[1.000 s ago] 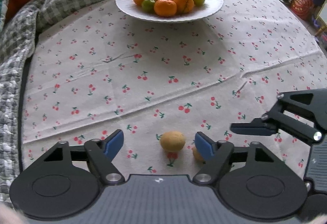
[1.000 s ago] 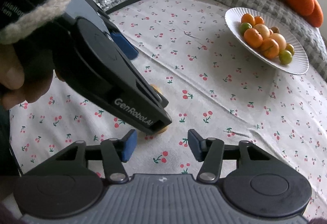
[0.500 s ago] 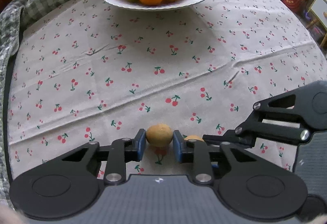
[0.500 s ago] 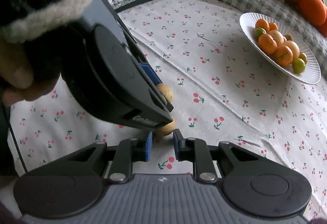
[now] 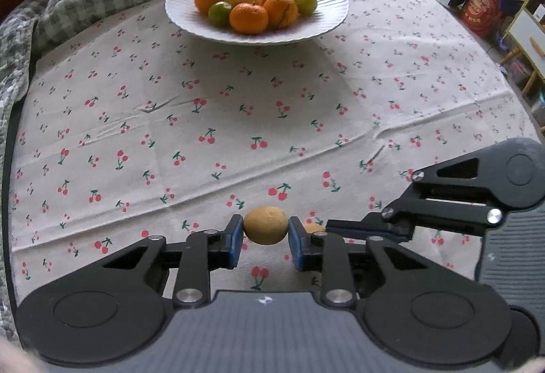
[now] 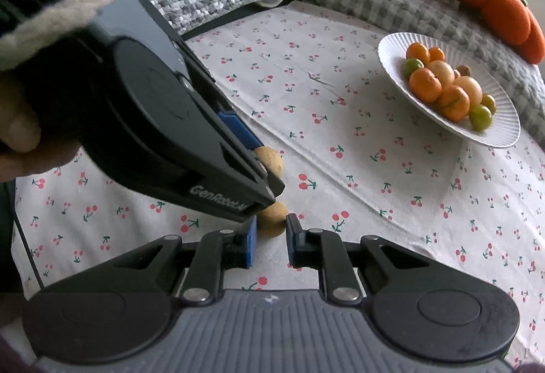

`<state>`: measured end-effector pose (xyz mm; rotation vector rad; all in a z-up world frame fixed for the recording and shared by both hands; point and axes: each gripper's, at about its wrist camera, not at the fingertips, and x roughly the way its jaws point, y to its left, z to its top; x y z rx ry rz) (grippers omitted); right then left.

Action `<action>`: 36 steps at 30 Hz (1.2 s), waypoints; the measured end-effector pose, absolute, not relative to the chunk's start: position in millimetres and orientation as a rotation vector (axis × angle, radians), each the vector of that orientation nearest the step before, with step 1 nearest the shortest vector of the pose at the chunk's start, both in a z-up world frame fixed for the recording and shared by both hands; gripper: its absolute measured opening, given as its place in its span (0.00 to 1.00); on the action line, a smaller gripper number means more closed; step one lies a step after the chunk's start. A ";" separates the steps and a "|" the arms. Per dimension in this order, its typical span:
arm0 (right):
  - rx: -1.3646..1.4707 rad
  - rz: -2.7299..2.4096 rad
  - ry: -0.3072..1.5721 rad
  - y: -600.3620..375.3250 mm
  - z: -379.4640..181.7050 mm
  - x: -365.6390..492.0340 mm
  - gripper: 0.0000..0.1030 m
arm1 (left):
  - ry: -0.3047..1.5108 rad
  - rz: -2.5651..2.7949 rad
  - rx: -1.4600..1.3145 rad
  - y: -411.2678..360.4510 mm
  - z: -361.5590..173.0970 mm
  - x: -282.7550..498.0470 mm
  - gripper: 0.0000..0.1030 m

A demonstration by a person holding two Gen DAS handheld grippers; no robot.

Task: Organize fruits
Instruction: 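Carry both held longans over the white plate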

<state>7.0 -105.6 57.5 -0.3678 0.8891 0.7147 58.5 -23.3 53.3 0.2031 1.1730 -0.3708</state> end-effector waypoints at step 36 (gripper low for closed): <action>0.050 0.271 0.773 -216.0 105.5 147.9 0.22 | 0.871 -0.288 -0.063 -33.9 110.3 198.8 0.18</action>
